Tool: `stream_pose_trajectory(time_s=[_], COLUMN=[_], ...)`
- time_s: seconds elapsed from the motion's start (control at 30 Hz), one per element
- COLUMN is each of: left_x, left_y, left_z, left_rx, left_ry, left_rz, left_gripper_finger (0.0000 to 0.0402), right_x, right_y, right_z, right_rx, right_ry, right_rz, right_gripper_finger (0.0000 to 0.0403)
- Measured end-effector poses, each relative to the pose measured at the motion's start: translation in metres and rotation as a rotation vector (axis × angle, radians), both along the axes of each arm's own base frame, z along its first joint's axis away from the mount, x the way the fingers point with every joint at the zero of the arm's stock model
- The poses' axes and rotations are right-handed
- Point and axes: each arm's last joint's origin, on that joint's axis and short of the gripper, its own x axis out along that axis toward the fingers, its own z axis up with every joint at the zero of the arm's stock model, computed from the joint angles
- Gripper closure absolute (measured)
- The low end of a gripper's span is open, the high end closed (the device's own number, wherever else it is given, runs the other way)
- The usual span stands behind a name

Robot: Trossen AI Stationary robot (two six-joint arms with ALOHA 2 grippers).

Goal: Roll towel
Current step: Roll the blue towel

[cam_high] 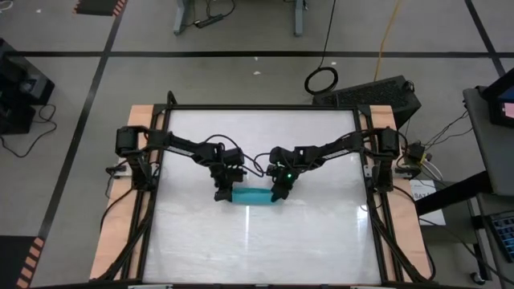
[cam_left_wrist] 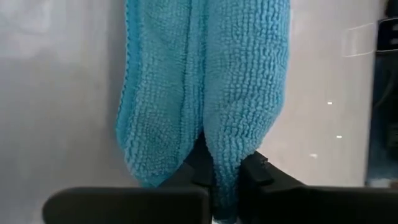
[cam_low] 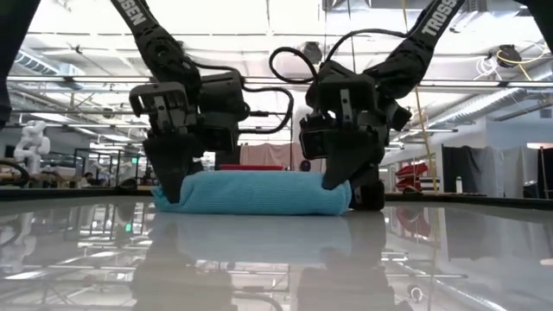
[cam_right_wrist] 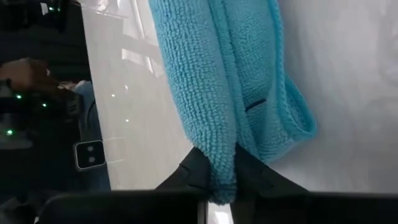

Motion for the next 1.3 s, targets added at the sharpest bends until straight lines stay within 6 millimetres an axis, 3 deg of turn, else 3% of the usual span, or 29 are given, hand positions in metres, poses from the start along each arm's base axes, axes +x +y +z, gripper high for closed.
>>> stream_pose_trajectory(time_s=[0.13, 0.3, 0.53, 0.7, 0.93, 1.07, 1.3], left_x=[0.0, -0.004, -0.004, -0.004, -0.004, -0.003, -0.004], left_y=[-0.001, -0.002, -0.002, -0.002, -0.002, -0.002, 0.003], left_z=[-0.004, -0.005, -0.005, -0.005, -0.005, -0.005, -0.005], left_rx=[-0.039, -0.059, -0.084, -0.091, -0.098, -0.104, -0.117], left_ry=[0.028, 0.066, 0.077, 0.074, 0.069, 0.066, 0.062], left_rz=[0.013, 0.012, 0.026, 0.026, 0.025, 0.023, 0.037], left_gripper_finger=[0.0361, 0.0357, 0.0355, 0.0355, 0.0354, 0.0354, 0.0354], right_x=[0.001, -0.005, -0.017, -0.013, -0.008, -0.006, -0.001], right_y=[0.0, -0.002, 0.001, 0.03, 0.082, 0.089, 0.096], right_z=[0.004, 0.015, 0.051, 0.081, 0.084, 0.071, 0.068], right_rx=[-0.01, -0.08, -0.268, -0.52, -0.935, -0.983, -0.994], right_ry=[-0.019, -0.036, -0.128, -0.372, -0.619, -0.584, -0.64], right_rz=[-0.016, -0.015, 0.038, 0.209, 0.513, 0.553, 0.56], right_gripper_finger=[0.035, 0.028, 0.0206, 0.02, 0.02, 0.0211, 0.0244])
